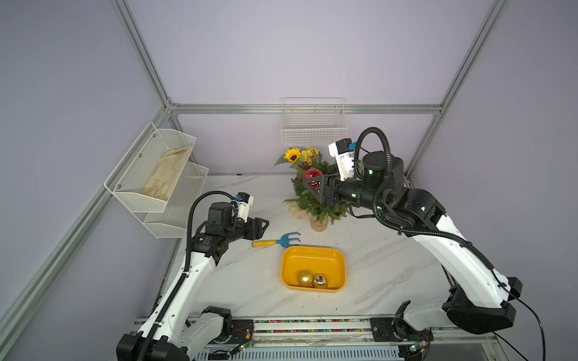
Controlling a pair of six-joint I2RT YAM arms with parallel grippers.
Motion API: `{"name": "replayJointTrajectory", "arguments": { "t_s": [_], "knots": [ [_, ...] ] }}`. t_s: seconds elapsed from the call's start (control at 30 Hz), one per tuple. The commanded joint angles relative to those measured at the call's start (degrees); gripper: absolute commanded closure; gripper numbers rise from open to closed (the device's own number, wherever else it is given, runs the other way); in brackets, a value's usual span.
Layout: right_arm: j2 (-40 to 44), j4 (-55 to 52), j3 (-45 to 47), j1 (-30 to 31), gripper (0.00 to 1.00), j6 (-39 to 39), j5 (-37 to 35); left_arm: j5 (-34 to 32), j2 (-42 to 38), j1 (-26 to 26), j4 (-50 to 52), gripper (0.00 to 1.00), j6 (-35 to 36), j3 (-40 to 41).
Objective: Decorate the small christmas tree with ornaments
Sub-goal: Hang an ornament on the christmas tree.
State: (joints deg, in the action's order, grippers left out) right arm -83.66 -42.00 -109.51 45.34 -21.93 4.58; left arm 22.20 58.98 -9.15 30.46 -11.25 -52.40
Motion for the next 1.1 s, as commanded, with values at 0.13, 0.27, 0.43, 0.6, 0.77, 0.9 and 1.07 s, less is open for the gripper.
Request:
{"name": "replayJointTrajectory", "arguments": {
  "t_s": [0.13,0.27,0.43,0.6,0.77,0.9,1.07],
  "knots": [
    [-3.03,0.6,-2.8,-2.02,0.4,0.84,1.62,-1.24,-1.17,0.01,-0.36,0.32,1.45,-0.95],
    [-3.63,0.6,-2.8,-2.6,0.4,0.83,1.55,-1.46,-1.13,0.09,-0.23,0.32,1.45,-0.95],
    [-2.89,0.56,-1.94,-3.15,0.4,0.71,1.2,-1.02,-0.8,0.23,-0.21,0.32,1.47,-1.04],
    [-1.86,0.4,-0.71,-3.59,0.4,0.5,0.63,-0.73,-0.49,0.65,-0.13,0.32,1.58,-1.21],
    [-1.35,0.3,0.27,-4.54,0.4,0.58,0.53,-0.47,-0.45,0.84,-0.14,0.33,1.58,-1.13],
    [-1.11,0.46,1.07,-5.34,0.4,0.75,0.81,-0.34,-0.36,0.89,-0.13,0.32,1.56,-1.12],
    [-0.74,0.65,2.09,-5.88,0.4,0.68,1.4,-0.27,-0.27,0.88,-0.13,0.33,1.57,-1.15]
  ]
}}
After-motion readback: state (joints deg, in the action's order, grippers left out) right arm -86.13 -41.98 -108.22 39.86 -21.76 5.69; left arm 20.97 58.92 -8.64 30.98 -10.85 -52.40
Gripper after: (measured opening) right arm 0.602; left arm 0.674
